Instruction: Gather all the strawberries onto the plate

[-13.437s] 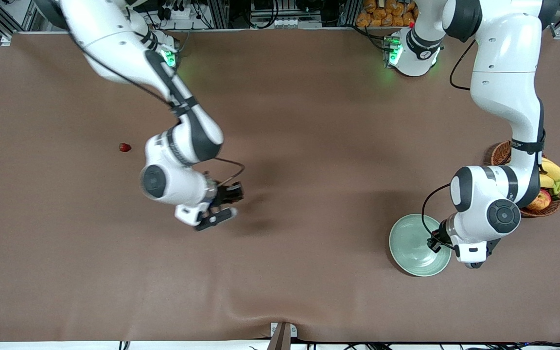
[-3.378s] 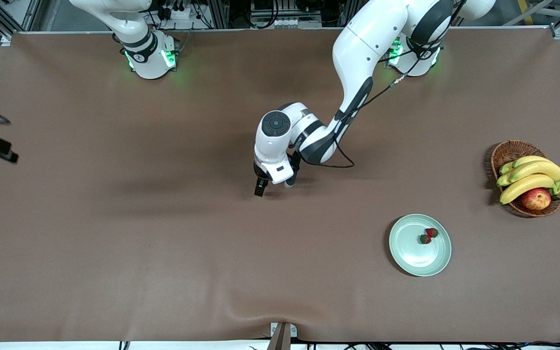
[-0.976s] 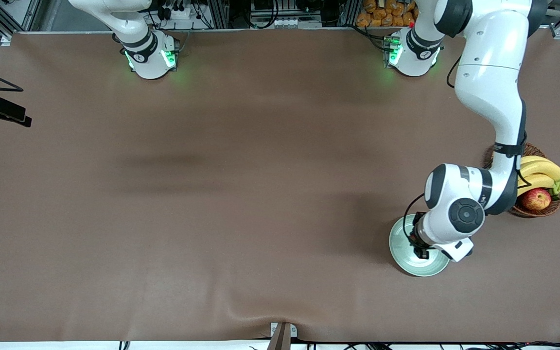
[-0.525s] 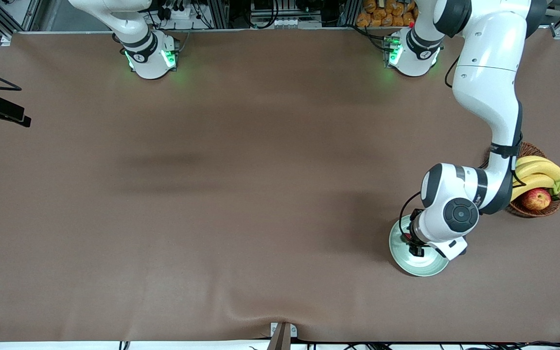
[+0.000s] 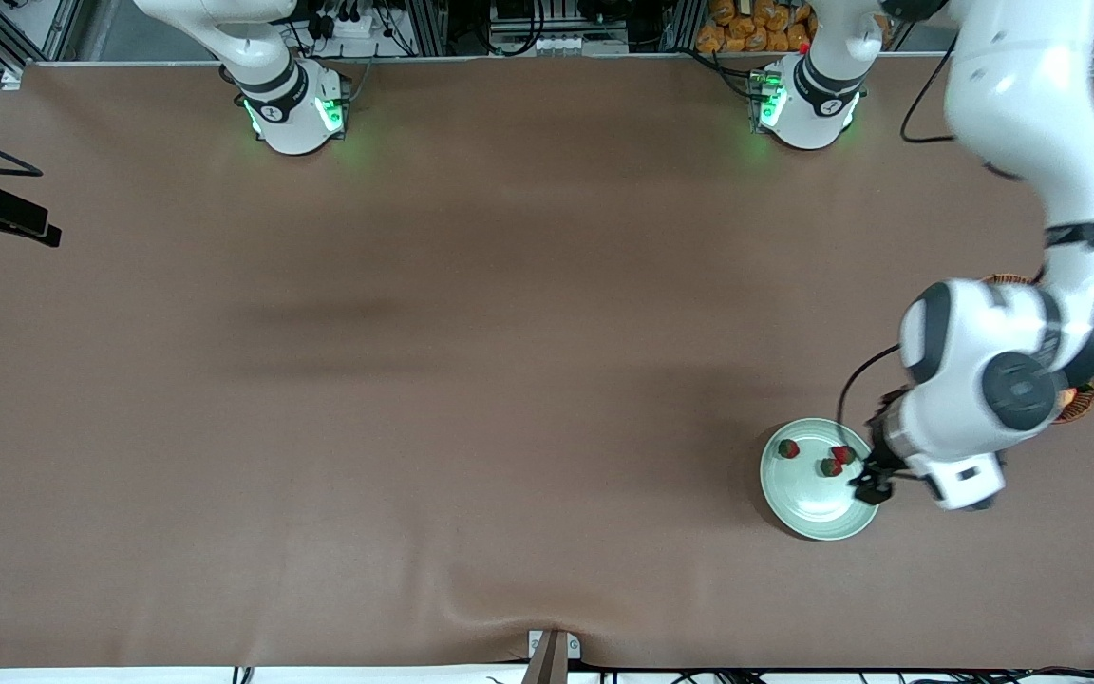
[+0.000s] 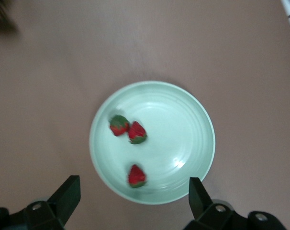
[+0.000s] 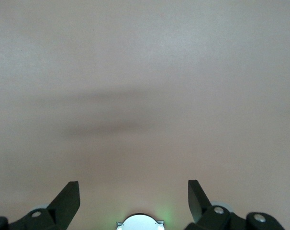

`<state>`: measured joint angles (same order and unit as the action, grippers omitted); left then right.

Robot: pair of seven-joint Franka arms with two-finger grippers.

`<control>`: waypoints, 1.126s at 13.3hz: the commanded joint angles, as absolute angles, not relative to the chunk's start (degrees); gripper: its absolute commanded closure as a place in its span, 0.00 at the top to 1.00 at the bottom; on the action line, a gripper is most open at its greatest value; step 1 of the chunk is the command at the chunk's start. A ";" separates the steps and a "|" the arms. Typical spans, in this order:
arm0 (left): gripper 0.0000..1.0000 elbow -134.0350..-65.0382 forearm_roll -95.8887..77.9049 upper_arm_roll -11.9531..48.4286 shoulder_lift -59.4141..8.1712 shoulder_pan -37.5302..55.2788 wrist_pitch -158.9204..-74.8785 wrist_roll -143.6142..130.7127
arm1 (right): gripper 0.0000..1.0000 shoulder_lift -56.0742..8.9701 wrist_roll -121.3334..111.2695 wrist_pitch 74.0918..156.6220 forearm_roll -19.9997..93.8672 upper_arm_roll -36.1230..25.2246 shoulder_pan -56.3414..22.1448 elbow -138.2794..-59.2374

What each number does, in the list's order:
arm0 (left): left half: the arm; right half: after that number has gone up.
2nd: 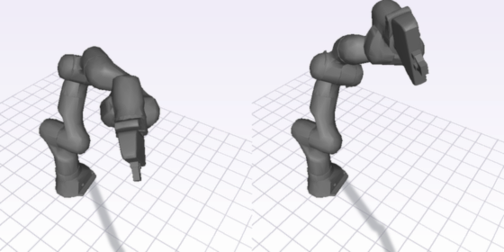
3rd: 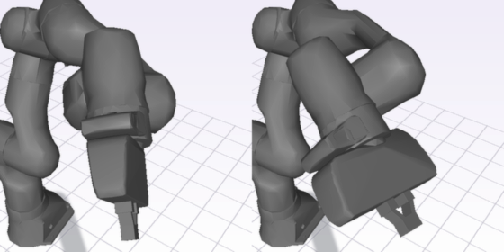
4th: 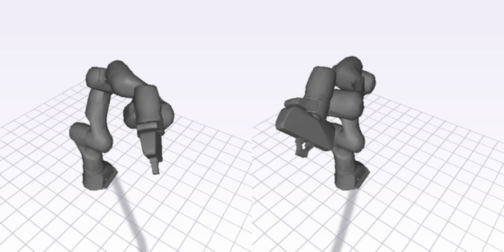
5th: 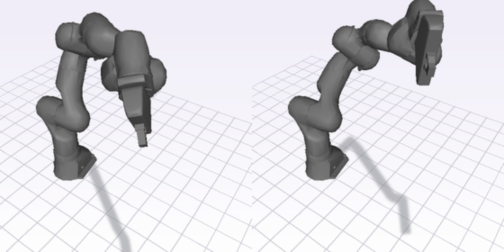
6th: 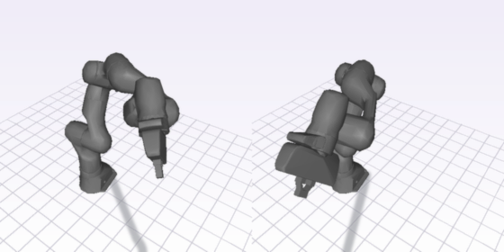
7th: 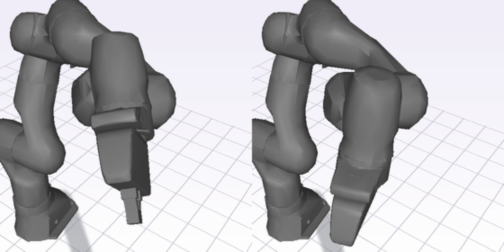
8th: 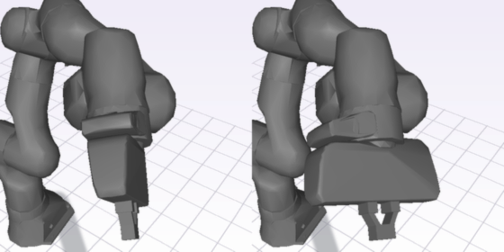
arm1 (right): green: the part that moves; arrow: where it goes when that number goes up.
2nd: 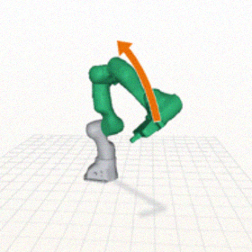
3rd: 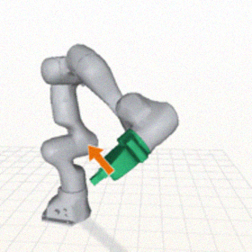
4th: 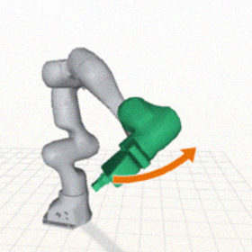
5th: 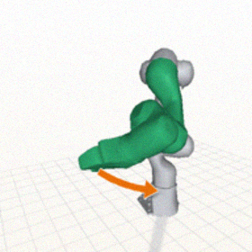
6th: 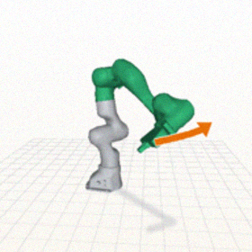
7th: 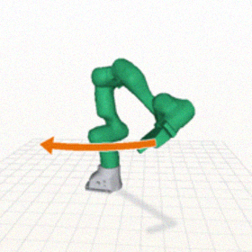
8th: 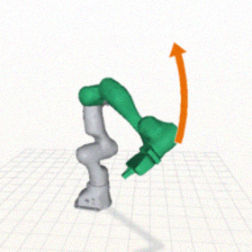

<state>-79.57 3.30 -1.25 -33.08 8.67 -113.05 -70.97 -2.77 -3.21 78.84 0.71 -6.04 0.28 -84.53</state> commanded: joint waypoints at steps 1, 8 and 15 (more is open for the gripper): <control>1.00 -81.47 2.82 -0.70 -26.21 7.21 -106.64 -61.74 | 1.00 -2.28 -2.46 78.05 1.58 -5.98 0.00 -84.29; 1.00 -87.08 1.41 0.43 -9.34 6.77 -92.64 -37.56 | 1.00 -2.64 -2.99 78.05 1.67 -5.89 0.35 -84.29; 1.00 -94.40 -0.70 0.62 1.49 6.33 -89.13 -9.34 | 1.00 -2.90 -3.08 78.31 1.58 -5.71 -0.79 -84.29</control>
